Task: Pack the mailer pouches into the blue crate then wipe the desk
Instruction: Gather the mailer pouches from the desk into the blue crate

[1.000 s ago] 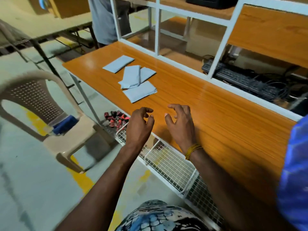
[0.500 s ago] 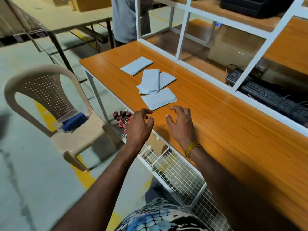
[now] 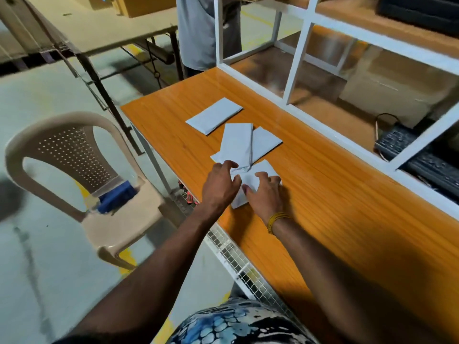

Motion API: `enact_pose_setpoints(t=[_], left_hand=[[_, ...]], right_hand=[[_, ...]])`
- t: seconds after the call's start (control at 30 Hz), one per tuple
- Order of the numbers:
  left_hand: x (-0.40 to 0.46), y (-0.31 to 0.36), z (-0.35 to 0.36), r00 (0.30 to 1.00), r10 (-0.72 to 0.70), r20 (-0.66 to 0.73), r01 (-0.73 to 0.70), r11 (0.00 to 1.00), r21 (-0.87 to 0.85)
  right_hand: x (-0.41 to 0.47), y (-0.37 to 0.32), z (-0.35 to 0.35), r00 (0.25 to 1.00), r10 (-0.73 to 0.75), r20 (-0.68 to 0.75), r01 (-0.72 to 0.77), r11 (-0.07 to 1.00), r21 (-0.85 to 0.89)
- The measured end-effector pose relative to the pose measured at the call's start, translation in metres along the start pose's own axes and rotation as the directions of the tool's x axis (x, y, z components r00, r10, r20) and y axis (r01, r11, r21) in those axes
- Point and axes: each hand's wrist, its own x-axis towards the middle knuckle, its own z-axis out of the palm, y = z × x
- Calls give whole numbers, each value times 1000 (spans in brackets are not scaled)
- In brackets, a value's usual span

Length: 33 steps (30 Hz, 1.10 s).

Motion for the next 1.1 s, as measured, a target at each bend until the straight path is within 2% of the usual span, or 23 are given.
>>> enact_pose_setpoints(t=[0.13, 0.23, 0.33, 0.47, 0.53, 0.6, 0.7, 0.83, 0.97, 1.03, 1.1], left_hand=[[50, 9, 21, 1000, -19, 20, 18, 998, 66], [85, 15, 38, 994, -76, 77, 65, 989, 132], [111, 17, 52, 981, -139, 135, 109, 972, 210], [138, 14, 65, 955, -236, 179, 169, 931, 323], [146, 10, 72, 948, -262, 179, 190, 921, 341], [149, 6, 77, 949, -271, 160, 207, 920, 333], [147, 8, 79, 960, -259, 104, 216, 925, 313], [140, 11, 74, 971, -235, 38, 213, 930, 300], [125, 6, 70, 983, -184, 5, 175, 938, 299], [113, 3, 68, 988, -152, -15, 150, 945, 292], [98, 2, 66, 993, -118, -8, 115, 949, 295]], right_hand=[[32, 3, 15, 995, 67, 74, -52, 981, -188], [48, 4, 20, 985, 105, 135, -71, 969, -238], [66, 14, 15, 981, 60, 182, -16, 972, -233], [96, 39, -8, 933, 26, 360, 50, 978, -201], [108, 51, -19, 914, 14, 405, 71, 979, -193], [117, 61, -24, 924, 7, 382, 57, 986, -155], [119, 71, -16, 977, -24, 212, 36, 998, -54], [105, 69, -6, 1000, -27, -1, 27, 993, -116], [90, 69, 2, 995, 61, -84, -79, 968, -238], [85, 68, 2, 987, 133, -94, -154, 951, -268], [80, 68, 0, 987, 139, -82, -157, 943, -292]])
